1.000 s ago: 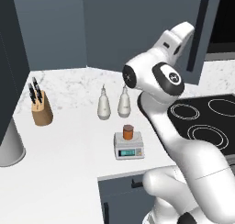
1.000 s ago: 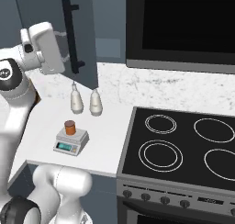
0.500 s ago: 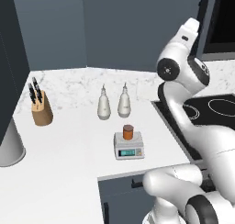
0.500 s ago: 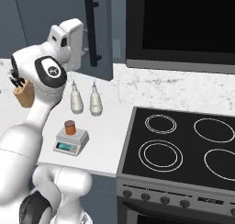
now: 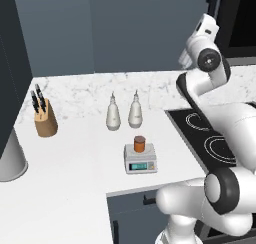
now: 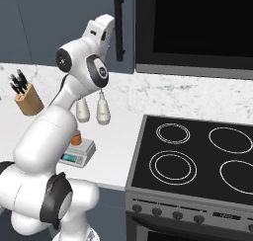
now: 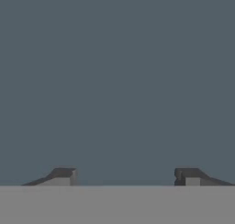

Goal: Pick the jam and place it on the digital scale for weighing, and close the cabinet.

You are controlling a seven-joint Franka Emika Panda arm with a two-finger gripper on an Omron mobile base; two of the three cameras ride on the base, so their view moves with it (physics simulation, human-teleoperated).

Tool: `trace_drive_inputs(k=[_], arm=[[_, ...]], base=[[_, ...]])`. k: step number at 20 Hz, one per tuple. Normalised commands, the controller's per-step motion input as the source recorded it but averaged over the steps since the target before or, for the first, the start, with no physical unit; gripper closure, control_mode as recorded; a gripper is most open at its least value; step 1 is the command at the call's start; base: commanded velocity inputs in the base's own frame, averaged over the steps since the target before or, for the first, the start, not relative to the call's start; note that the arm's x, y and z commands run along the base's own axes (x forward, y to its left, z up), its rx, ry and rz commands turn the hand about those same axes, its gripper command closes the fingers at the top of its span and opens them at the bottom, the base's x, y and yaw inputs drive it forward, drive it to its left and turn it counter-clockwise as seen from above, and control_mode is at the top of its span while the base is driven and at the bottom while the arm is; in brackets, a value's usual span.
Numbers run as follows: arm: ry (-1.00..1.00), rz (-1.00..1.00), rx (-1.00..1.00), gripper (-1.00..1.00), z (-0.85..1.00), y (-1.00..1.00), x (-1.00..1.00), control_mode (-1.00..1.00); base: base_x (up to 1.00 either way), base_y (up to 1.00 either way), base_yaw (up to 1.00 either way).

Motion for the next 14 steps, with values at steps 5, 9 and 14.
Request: trace_drive_inputs(k=[5,9,14], arm=[[0.19,0.13,0.00,-1.00,-0.12,0.00,1.00,-1.00],[0.23,0.10,0.00,-1.00,-0.08,0.00,1.00,-1.00],[0.07,0.10,0.00,-1.00,-0.15,0.00,0.20,-1.00]], base=[[0.00,0.00,0.00],[0.00,0.00,0.00],[0.00,0.00,0.00]])
